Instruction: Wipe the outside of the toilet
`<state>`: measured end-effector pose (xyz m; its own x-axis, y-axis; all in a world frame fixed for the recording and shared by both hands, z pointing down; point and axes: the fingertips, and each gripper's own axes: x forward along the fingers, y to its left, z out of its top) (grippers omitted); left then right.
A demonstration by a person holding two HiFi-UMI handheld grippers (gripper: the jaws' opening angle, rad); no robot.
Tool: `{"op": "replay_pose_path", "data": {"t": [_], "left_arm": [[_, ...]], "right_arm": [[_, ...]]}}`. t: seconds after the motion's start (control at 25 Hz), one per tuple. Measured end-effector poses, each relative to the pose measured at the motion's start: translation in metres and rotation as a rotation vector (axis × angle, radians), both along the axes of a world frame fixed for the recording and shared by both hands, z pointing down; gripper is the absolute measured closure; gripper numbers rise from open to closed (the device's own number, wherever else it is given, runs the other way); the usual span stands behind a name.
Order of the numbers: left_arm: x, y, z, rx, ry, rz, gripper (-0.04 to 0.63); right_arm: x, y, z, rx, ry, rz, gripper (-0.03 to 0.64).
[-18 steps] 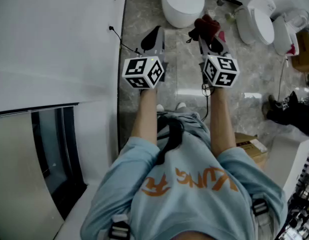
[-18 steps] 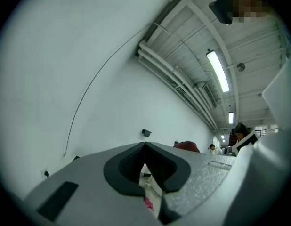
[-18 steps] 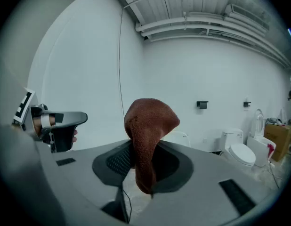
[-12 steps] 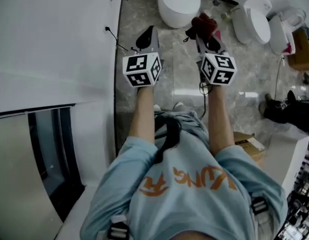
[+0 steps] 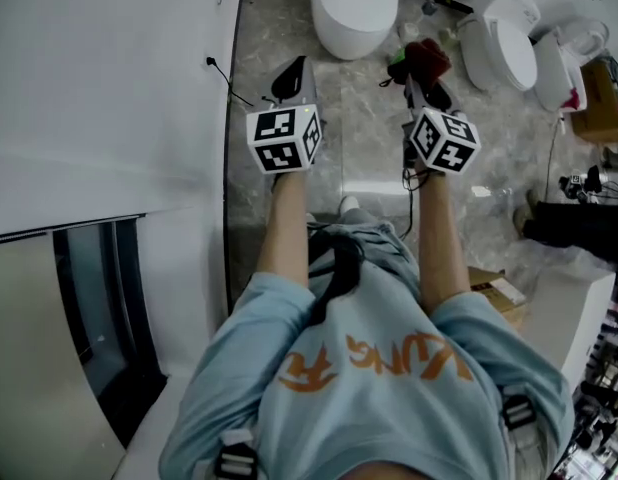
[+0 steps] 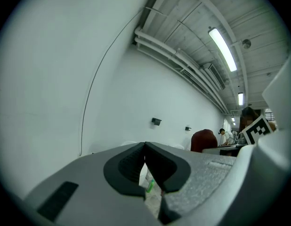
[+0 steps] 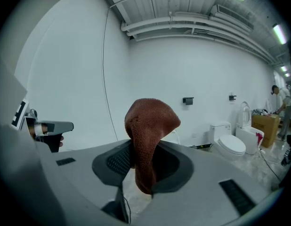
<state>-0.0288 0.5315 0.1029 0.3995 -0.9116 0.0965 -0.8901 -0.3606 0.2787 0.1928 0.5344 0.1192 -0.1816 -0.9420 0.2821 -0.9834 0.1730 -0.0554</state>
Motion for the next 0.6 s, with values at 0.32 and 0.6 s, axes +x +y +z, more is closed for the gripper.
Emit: {"op": "replay_pose_path", "data": {"t": [0.32,0.6], "left_arm": [[0.006,-0.032,-0.004,-0.013,0.026,-0.016,0.592],[0.022,-0.069,0.013,-0.040,-0.014,0.003,0.592]], "right_arm": [[0.021,-0.019,-0.008,0.012,0.000,0.014,0.508],[0.028,-0.067,0.014,-0.022,-0.042,0.008,0.508]]}}
